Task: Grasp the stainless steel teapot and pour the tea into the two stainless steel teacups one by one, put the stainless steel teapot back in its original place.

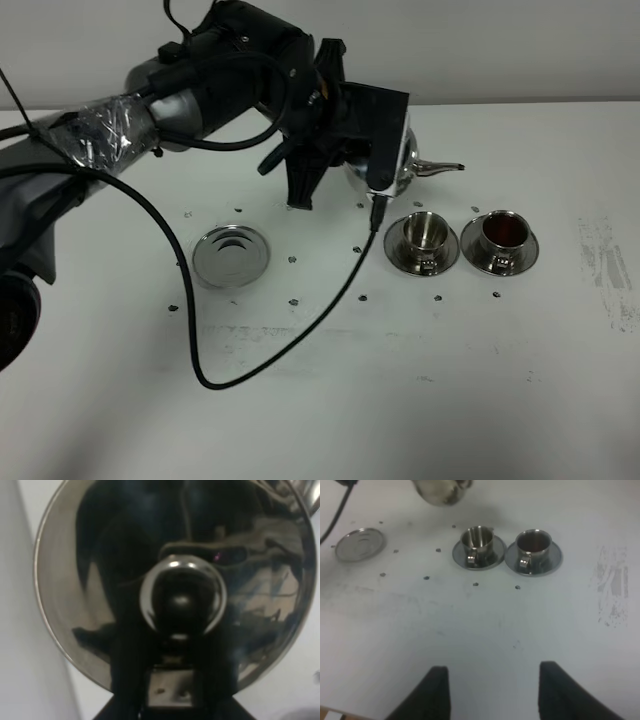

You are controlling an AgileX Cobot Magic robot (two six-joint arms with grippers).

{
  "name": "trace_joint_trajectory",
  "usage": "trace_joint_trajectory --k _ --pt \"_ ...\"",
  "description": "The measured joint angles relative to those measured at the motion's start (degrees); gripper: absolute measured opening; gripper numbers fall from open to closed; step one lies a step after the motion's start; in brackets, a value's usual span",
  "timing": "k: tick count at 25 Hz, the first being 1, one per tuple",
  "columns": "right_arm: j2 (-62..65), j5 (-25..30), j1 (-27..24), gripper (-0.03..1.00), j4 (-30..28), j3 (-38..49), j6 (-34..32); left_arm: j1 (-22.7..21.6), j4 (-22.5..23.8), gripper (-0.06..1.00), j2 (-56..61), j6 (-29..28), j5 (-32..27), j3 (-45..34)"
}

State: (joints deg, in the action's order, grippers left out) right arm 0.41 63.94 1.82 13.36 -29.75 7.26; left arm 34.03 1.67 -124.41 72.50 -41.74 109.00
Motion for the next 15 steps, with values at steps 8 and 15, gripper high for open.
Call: trace_joint_trajectory --k 8,15 --pt "0.0 0.0 0.0 0.4 0.0 0.0 0.0 -3.7 0.0 0.24 -1.9 8.4 3.5 0.0" --pt "0.0 0.0 0.0 0.4 0.0 0.0 0.0 -4.4 -0.3 0.24 -4.7 16.9 3.7 2.5"
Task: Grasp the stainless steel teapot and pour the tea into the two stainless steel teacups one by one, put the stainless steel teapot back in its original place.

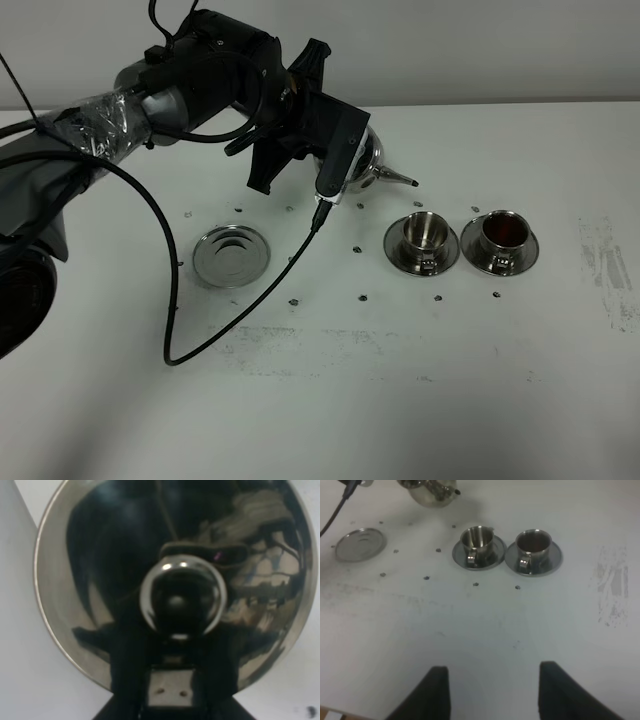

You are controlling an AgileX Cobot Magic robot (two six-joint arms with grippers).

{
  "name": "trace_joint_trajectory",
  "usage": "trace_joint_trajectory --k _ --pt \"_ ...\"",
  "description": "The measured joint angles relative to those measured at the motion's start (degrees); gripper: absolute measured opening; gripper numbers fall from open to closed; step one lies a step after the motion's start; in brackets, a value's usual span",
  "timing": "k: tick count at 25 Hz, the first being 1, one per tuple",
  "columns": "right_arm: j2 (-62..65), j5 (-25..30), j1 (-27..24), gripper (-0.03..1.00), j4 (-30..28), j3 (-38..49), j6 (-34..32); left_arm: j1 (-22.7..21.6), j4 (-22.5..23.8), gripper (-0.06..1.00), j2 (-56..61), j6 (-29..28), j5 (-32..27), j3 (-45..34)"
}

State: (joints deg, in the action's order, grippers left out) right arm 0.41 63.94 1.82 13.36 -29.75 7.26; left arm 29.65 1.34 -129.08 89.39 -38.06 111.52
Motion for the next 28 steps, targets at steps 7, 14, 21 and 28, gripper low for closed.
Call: trace_joint_trajectory --k 7,14,21,28 --pt "0.0 0.0 0.0 0.4 0.0 0.0 0.0 0.0 0.4 0.24 -0.4 4.5 -0.1 1.5" --pt "0.0 0.0 0.0 0.4 0.0 0.0 0.0 0.0 4.1 0.24 -1.8 7.7 -0.4 1.5" --pt "0.0 0.0 0.0 0.4 0.0 0.0 0.0 0.9 6.3 0.24 -3.2 7.5 1.6 1.5" --pt "0.0 0.0 0.0 0.4 0.0 0.0 0.0 3.2 8.1 0.24 -4.4 7.5 4.4 1.5"
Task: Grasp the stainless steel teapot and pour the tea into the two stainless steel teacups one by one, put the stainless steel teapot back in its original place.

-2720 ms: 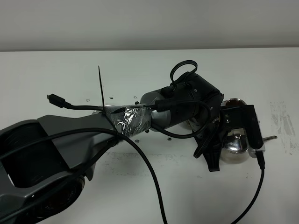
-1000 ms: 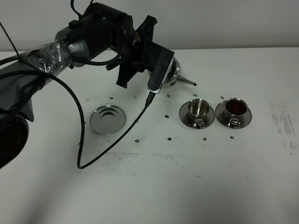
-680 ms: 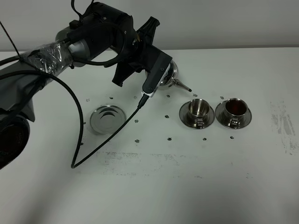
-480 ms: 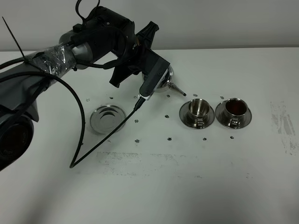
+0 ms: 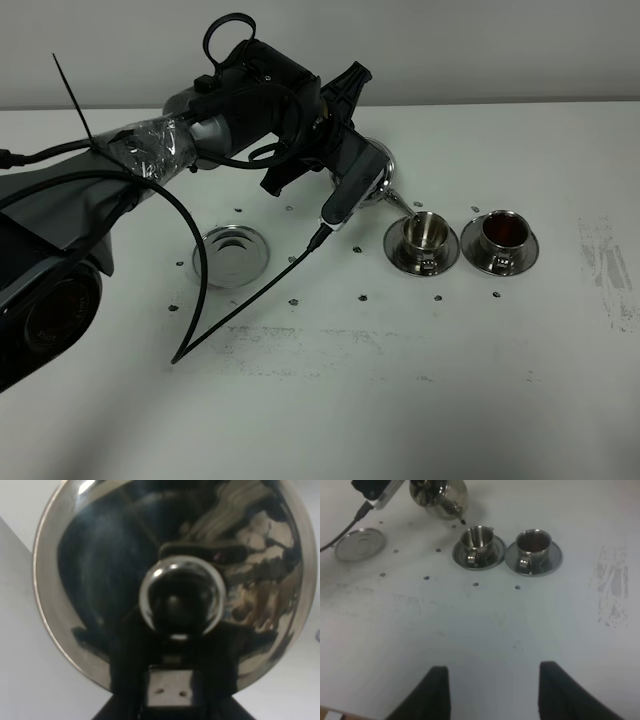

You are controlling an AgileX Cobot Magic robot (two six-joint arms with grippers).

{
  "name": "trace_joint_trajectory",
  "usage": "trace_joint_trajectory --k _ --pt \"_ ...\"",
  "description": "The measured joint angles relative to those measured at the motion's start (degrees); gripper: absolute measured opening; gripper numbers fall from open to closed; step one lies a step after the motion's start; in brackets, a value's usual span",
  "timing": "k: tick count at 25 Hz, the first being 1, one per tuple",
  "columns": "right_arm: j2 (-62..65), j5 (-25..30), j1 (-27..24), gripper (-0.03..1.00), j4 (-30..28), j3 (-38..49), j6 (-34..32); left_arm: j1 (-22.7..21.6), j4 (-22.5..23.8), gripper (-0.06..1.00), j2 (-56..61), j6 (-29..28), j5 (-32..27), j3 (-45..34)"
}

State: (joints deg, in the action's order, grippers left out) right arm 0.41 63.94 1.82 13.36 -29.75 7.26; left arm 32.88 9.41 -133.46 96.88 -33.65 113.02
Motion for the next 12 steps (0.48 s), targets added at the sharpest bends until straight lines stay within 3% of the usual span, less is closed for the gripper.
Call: trace_joint_trajectory --k 12 --pt "0.0 0.0 0.0 0.4 0.0 0.0 0.0 2.8 9.9 0.24 0.0 -3.7 1.6 0.0"
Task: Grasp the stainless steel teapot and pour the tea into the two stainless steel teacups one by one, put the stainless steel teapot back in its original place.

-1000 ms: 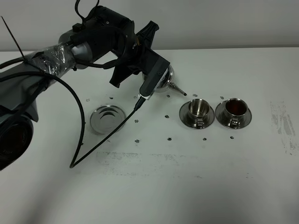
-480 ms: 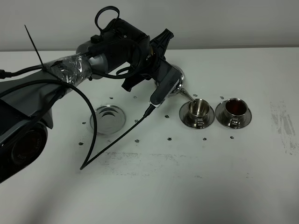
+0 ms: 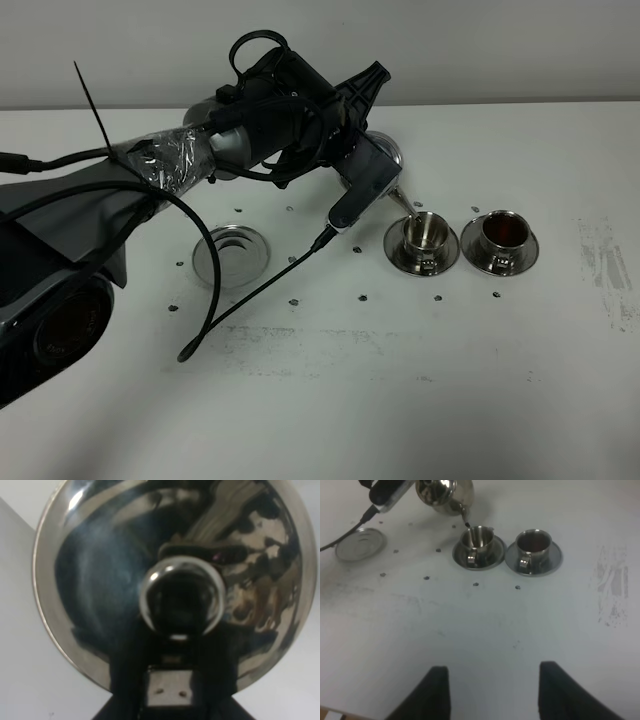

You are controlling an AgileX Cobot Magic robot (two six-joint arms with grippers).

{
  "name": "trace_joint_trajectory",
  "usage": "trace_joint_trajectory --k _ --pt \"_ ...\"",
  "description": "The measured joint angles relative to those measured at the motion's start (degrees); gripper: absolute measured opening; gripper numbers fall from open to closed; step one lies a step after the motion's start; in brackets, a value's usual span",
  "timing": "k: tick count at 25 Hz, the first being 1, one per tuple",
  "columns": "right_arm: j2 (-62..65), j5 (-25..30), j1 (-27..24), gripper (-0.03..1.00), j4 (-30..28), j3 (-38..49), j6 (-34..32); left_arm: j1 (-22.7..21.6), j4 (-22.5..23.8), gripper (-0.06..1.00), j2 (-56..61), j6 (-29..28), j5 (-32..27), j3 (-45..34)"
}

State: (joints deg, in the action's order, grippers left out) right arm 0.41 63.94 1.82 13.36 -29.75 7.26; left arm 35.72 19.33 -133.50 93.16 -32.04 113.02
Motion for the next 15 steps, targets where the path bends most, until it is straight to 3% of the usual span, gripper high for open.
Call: trace_joint_trajectory --k 7,15 --pt "0.0 0.0 0.0 0.4 0.0 0.0 0.0 1.0 5.7 0.24 0.0 -1.0 0.1 0.0" --pt "0.0 0.0 0.0 0.4 0.0 0.0 0.0 1.9 8.8 0.24 0.0 -1.2 0.7 0.0"
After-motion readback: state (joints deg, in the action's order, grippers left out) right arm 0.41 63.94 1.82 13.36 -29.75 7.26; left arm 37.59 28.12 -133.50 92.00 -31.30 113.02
